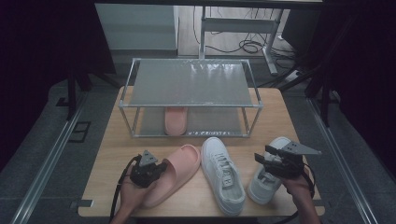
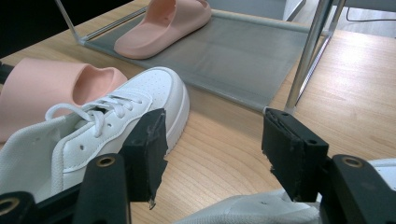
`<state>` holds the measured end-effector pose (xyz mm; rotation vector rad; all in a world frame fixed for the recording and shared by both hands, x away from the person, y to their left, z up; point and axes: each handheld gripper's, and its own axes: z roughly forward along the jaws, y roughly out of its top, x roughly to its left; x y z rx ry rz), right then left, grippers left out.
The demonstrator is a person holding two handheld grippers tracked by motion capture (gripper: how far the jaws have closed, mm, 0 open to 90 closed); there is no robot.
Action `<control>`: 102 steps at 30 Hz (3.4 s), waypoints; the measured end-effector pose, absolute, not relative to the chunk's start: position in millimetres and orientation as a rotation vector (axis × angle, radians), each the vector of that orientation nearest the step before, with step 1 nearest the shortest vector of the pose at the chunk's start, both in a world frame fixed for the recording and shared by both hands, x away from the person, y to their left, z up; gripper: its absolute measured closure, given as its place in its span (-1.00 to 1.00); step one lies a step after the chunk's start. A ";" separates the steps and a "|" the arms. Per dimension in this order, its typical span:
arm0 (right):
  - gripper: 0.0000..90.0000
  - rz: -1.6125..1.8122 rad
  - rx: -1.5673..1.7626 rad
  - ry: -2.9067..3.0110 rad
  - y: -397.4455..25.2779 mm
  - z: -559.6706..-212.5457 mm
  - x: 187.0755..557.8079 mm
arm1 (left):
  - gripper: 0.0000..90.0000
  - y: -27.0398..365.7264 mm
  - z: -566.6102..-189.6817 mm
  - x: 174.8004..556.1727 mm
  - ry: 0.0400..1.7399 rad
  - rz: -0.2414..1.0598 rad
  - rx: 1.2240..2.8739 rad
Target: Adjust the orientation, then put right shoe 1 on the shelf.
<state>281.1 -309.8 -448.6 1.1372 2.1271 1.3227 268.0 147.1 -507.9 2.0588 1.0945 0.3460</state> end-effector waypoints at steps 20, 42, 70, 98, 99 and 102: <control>-0.09 1.328 1.137 2.120 -310.7 -447.7 280.2 | 0.55 161.4 -487.5 238.6 1.028 0.264 1.999; -0.09 1.325 1.143 2.121 -311.2 -448.6 280.8 | 0.27 138.3 -495.3 236.7 0.989 0.218 2.075; -0.09 1.331 1.137 2.119 -311.6 -447.3 280.5 | 0.73 107.3 -504.8 250.7 0.962 0.215 2.129; -0.09 1.340 1.136 2.105 -314.4 -445.2 279.4 | 0.77 83.3 -463.6 307.9 1.076 0.327 1.928; -0.09 1.341 1.135 2.105 -314.3 -445.0 279.3 | 0.78 79.9 -464.1 312.5 1.081 0.322 1.916; -0.09 1.343 1.138 2.103 -315.0 -444.6 279.1 | 0.79 67.9 -466.9 327.8 1.085 0.288 1.882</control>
